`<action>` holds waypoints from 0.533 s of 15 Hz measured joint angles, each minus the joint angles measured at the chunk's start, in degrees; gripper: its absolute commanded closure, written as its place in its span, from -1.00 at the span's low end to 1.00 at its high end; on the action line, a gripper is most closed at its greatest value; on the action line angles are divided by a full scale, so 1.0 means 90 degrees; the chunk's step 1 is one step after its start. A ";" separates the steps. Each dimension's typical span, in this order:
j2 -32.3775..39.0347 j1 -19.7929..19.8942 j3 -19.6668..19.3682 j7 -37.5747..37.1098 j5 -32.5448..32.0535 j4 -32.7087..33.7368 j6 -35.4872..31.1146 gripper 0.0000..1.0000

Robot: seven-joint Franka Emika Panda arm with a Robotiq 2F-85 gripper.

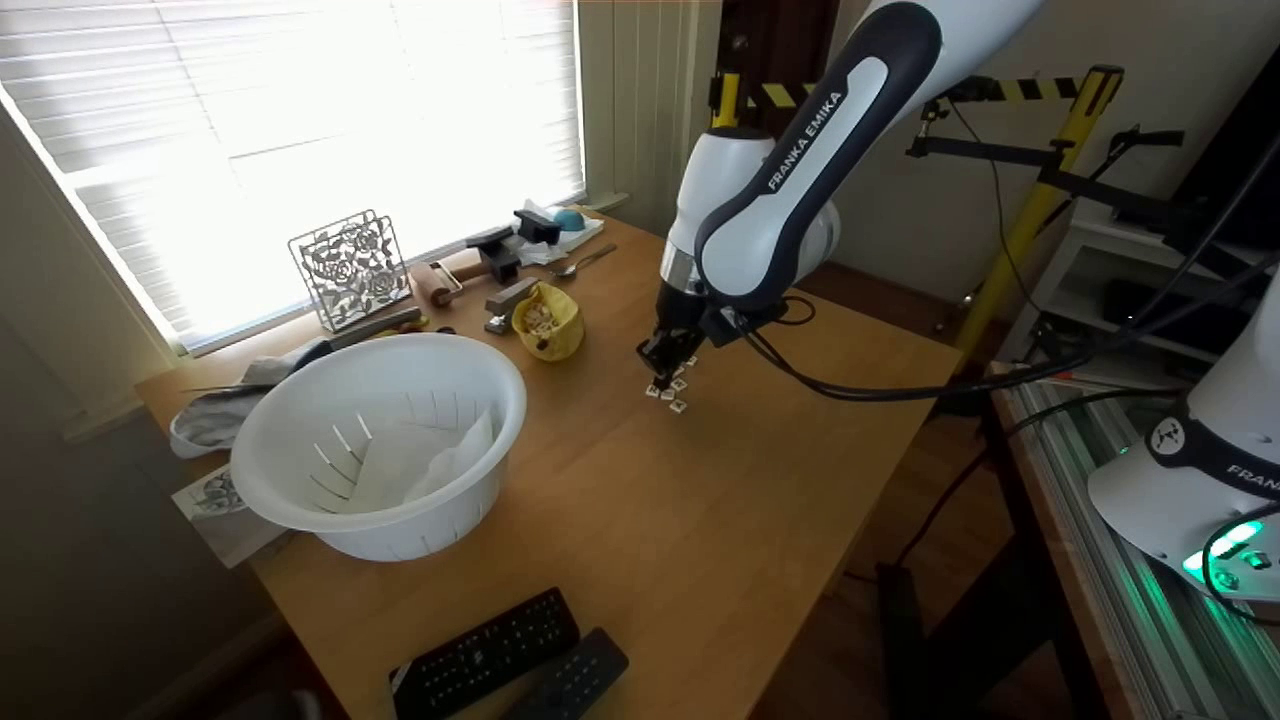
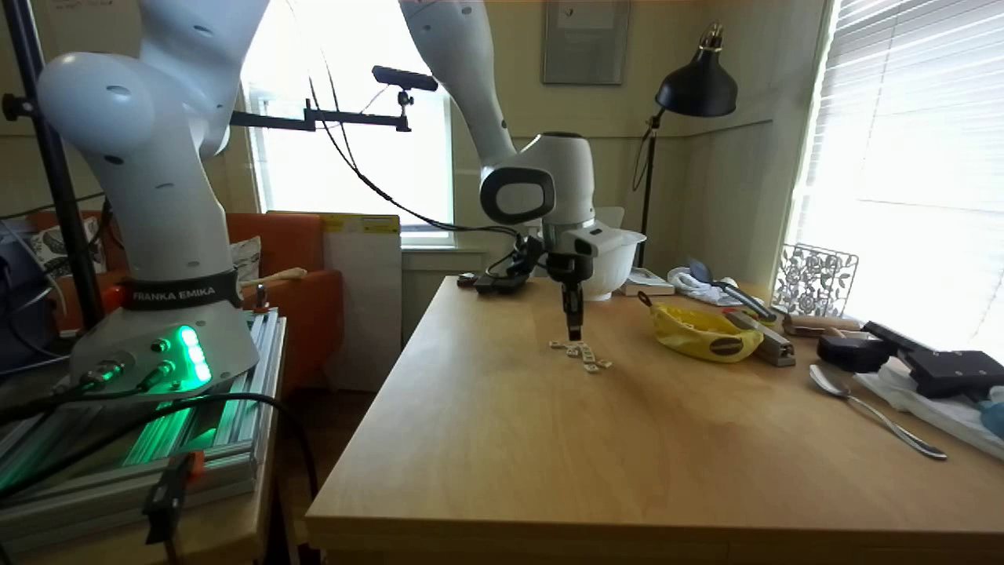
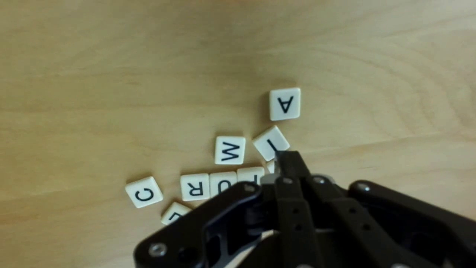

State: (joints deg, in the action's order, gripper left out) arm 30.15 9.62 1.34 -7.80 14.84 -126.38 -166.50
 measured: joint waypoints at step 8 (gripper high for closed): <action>0.0136 0.0184 0.0147 0.0102 0.0000 0.0004 -0.0238 1.00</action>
State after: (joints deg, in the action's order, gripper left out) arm 31.37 11.28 2.66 -6.88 14.84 -126.35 -168.64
